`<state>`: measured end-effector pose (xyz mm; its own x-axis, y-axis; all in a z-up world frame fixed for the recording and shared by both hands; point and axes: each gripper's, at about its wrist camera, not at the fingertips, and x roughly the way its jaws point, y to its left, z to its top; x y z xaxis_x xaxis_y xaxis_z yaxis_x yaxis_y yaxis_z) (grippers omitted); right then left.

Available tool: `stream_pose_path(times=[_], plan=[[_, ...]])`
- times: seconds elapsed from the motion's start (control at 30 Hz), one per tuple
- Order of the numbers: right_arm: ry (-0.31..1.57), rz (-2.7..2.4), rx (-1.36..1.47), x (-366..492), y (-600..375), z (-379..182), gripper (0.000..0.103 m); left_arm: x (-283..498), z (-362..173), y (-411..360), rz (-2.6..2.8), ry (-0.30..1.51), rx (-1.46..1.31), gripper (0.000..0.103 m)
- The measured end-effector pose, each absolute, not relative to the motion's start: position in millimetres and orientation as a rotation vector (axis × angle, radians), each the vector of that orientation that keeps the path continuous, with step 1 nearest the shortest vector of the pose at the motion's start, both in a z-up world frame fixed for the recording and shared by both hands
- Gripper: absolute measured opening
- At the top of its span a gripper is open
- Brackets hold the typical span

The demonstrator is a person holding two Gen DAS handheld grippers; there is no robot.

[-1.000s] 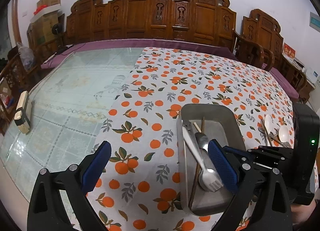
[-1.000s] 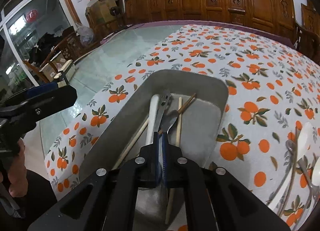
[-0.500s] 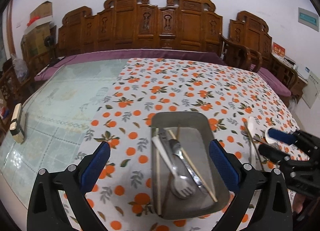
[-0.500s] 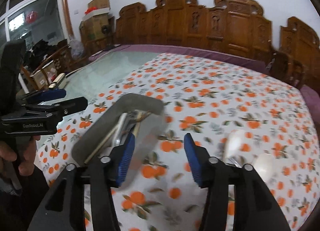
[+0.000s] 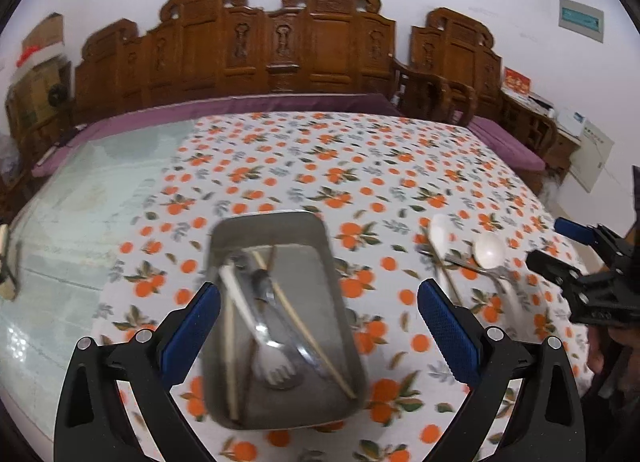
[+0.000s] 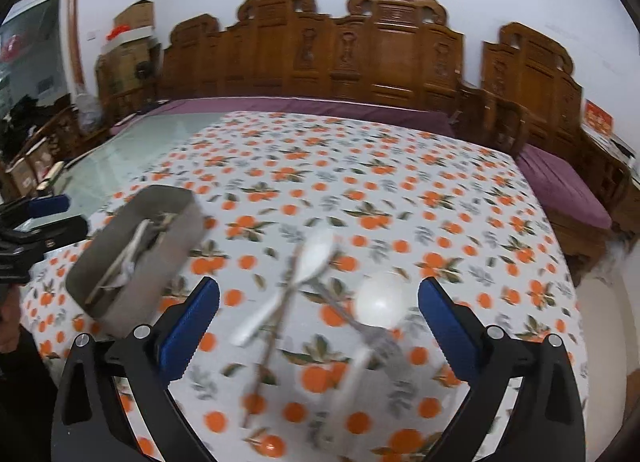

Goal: Organize utensils
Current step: 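Move both grippers to the pile and grasp a metal fork with the right gripper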

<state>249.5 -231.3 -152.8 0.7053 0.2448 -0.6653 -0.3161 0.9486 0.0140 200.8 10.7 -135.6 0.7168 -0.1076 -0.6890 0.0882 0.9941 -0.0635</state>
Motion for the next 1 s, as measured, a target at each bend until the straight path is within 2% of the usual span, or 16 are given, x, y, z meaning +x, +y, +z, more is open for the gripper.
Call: stream_pose_path(times=[0.3, 0.53, 0.6, 0.67, 0.9, 1.0], plan=[[0.794, 0.274, -0.023, 260, -268, -185, 0.099, 195, -140, -20, -0.151, 0.75, 0.066, 0.095], [0.904, 0.333, 0.013, 259, -260, -212, 0.062, 193, -140, -37, -0.197, 0.758, 0.096, 0.095], [0.931, 0.339, 0.017, 260, -257, -218, 0.056, 193, -141, -42, -0.205, 0.761, 0.098, 0.095], [0.952, 0.341, 0.015, 260, -256, -223, 0.052, 193, -143, -48, -0.224, 0.767, 0.1, 0.095], [0.936, 0.321, -0.018, 267, -262, -226, 0.052, 189, -158, -68, -0.27, 0.798, 0.133, 0.095], [0.947, 0.32, -0.062, 274, -259, -232, 0.048, 189, -162, -73, -0.275, 0.811, 0.131, 0.095]])
